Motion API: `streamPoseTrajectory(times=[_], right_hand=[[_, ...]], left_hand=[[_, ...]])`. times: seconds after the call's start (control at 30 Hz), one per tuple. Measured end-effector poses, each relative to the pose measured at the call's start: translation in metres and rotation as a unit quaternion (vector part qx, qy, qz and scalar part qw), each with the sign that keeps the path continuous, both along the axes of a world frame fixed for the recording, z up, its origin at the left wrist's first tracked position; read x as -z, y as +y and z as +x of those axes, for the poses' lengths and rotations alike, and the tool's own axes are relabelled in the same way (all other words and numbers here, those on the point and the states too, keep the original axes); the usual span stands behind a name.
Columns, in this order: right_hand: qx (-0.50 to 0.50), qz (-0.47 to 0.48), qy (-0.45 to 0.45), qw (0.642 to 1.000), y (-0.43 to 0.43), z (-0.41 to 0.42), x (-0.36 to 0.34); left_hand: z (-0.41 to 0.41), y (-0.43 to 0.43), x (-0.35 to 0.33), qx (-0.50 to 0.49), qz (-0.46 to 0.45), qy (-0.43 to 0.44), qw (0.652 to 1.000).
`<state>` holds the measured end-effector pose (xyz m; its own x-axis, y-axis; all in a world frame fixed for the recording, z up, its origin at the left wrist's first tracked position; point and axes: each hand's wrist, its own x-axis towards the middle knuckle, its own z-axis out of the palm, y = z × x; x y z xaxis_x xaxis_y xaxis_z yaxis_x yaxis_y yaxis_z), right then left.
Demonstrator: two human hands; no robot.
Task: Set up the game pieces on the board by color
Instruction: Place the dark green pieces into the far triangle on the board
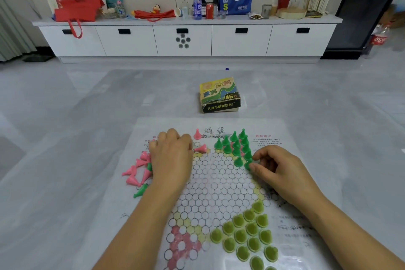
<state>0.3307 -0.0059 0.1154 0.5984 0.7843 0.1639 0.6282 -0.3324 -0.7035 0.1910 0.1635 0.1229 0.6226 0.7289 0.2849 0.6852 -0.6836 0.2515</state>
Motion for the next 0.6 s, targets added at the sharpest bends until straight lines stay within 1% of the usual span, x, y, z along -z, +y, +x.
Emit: streamPoseTrajectory(times=[0.07, 0.17, 0.23, 0.3, 0.4, 0.5, 0.6], right_hand=[[0.000, 0.000, 0.000, 1.000, -0.001, 0.000, 0.000], [-0.001, 0.001, -0.002, 1.000, -0.001, 0.001, 0.001], [-0.001, 0.005, -0.001, 1.000, -0.001, 0.001, 0.001], [-0.003, 0.008, -0.003, 1.000, 0.000, 0.001, 0.001], [-0.003, 0.007, -0.005, 1.000, 0.000, 0.001, 0.001], [-0.003, 0.011, -0.003, 1.000, 0.000, 0.002, 0.002], [-0.005, 0.012, -0.003, 1.000, -0.001, 0.001, 0.002]], left_hand=[[-0.004, 0.008, 0.001, -0.026, 0.012, 0.015, 0.999], [-0.008, 0.016, -0.002, -0.052, 0.014, 0.002, 0.999], [-0.004, 0.012, -0.004, -0.020, -0.006, -0.026, 0.999], [0.003, 0.001, -0.004, 0.042, -0.034, -0.043, 0.998], [0.011, -0.007, -0.002, 0.081, -0.005, -0.008, 0.997], [0.006, 0.000, 0.001, 0.052, 0.037, 0.020, 0.998], [0.000, 0.008, 0.000, 0.019, 0.027, 0.027, 0.999]])
